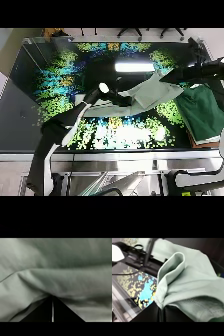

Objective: Fold the shirts.

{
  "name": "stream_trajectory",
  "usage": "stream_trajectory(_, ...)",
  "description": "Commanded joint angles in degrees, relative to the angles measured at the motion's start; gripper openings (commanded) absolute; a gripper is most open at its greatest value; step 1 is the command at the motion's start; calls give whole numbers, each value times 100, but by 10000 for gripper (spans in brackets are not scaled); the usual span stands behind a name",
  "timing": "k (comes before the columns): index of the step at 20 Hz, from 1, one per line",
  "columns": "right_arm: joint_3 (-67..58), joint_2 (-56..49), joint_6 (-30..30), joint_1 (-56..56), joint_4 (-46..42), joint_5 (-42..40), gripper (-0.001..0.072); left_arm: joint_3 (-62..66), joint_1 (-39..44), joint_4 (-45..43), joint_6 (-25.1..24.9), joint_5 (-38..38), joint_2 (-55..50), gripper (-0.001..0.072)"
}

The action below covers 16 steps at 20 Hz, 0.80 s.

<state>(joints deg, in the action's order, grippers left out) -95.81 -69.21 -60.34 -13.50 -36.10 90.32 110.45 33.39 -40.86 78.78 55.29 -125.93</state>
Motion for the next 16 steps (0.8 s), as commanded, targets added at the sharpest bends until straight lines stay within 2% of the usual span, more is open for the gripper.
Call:
stream_trajectory(1,-219,33,-208,2,17,321,17,758,221,9,297,168,-577,12)
stream_trajectory(3,-219,35,-234,2,46,302,17,811,101,55,295,479,-531,12)
stream_trajectory(7,-219,33,-315,55,413,201,17,807,-750,59,146,2146,175,12)
stream_trajectory(9,-216,7,-339,319,426,-120,18,763,-1329,63,96,2695,826,12)
stream_trajectory(12,-195,-214,-361,1296,424,-892,18,422,-2236,52,0,2761,2035,12)
stream_trajectory(16,-170,-1054,-737,3440,448,-2557,19,367,-3115,33,-131,3121,3023,12)
